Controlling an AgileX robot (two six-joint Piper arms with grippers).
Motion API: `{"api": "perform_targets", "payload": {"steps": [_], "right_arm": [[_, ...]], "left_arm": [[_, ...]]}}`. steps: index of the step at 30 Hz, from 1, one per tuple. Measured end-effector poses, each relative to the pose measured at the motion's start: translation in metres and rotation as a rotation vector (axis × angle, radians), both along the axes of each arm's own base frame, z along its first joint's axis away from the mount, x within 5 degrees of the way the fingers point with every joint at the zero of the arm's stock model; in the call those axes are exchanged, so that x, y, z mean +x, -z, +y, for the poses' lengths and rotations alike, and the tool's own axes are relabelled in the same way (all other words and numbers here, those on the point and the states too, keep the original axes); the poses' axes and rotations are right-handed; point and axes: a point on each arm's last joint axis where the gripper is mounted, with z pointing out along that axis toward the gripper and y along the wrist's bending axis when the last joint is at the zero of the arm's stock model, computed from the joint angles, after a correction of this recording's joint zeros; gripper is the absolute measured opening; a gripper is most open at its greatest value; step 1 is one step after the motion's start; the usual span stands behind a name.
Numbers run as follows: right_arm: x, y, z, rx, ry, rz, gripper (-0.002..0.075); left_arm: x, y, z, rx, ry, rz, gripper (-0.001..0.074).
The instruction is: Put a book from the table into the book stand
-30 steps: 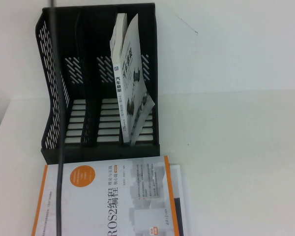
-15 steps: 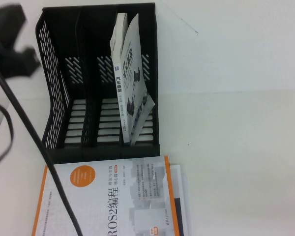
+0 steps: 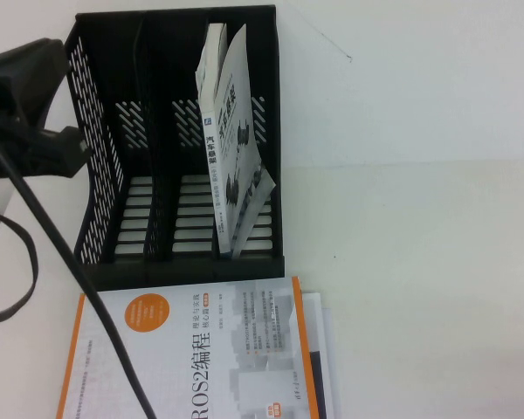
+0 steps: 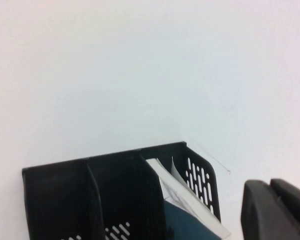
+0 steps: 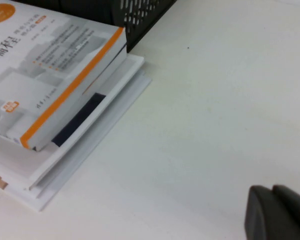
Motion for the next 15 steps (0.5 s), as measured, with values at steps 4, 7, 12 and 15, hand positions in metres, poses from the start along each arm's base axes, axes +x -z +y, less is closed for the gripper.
{"api": "perform_targets", "payload": {"steps": [4,7,12,15], "right_arm": [[0.0,0.001,0.0,-0.005,0.004,0.008,0.0004],[0.0,0.001,-0.001,-0.006,0.004,0.01,0.0004],[0.0,0.001,-0.001,-0.009,0.006,0.013,0.0004],[0.0,0.001,-0.001,-0.009,0.006,0.013,0.0004]], "left_arm": [[0.005,0.004,-0.002,0.006,0.0,0.017,-0.0001],[0.009,0.007,-0.003,0.014,0.0,0.035,-0.0001],[0.009,0.015,-0.005,0.029,0.001,0.072,-0.0001],[0.002,0.018,-0.002,0.023,-0.005,0.088,-0.0001]]}}
